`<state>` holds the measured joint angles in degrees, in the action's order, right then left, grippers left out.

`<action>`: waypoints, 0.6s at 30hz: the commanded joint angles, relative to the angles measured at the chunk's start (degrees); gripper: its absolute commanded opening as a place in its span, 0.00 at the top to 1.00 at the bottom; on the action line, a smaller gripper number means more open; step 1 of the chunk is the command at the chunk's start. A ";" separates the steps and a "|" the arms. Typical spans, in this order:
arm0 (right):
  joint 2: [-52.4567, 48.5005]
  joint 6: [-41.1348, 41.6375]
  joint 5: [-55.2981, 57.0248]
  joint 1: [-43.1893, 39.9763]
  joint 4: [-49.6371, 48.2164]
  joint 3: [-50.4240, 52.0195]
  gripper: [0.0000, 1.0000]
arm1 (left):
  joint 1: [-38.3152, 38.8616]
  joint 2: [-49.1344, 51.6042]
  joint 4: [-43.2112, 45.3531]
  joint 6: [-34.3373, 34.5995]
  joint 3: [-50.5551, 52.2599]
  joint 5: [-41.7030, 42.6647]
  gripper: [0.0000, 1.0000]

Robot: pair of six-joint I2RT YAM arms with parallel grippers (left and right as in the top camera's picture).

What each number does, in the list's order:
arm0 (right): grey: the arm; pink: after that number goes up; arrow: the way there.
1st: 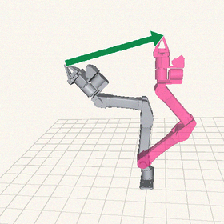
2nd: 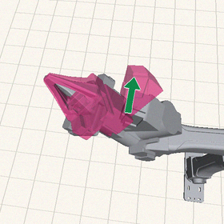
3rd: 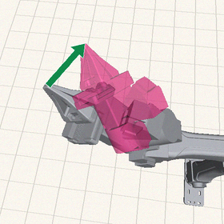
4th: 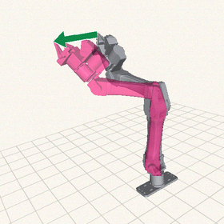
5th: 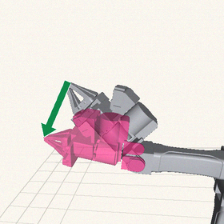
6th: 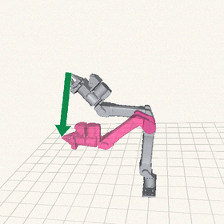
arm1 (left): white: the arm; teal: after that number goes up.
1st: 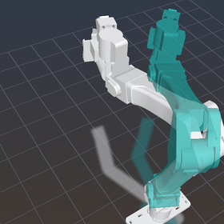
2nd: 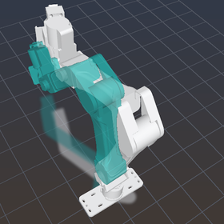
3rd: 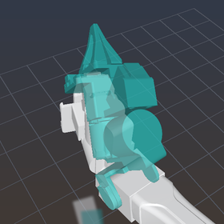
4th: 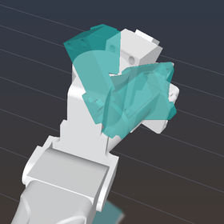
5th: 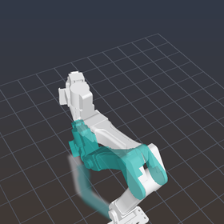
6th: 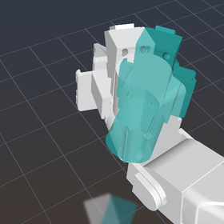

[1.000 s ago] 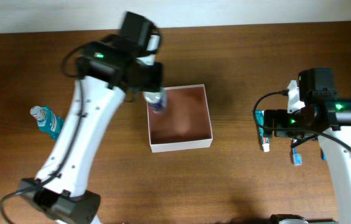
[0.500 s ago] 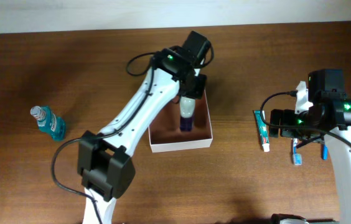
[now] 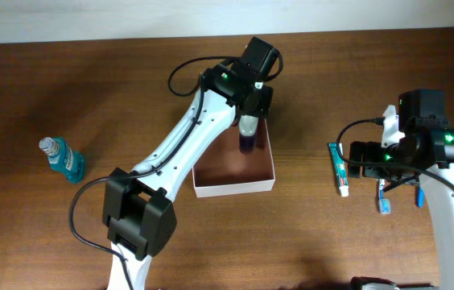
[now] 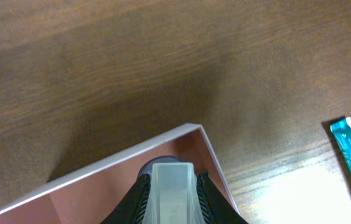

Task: Pack container
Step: 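Lift the soap bottle and lower it into the box's back-right corner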

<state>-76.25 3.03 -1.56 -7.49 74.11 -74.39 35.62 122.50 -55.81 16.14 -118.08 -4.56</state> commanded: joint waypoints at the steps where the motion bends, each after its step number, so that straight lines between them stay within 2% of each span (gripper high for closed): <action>1: -0.20 0.44 -0.90 -0.46 -0.09 -1.07 0.01 | 0.13 0.44 1.86 0.57 -0.90 -1.79 1.00; 16: -0.20 0.44 -0.76 -0.46 -0.39 -1.07 0.01 | 1.51 4.26 4.15 0.57 -0.85 -1.95 0.99; 18: -0.20 0.44 -0.76 -0.46 -0.39 -1.05 0.01 | 1.51 4.26 3.91 0.57 -0.85 -1.81 0.89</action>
<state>-76.25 3.03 -1.56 -7.49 73.73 -74.39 36.82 126.87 -52.07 16.14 -118.08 -6.24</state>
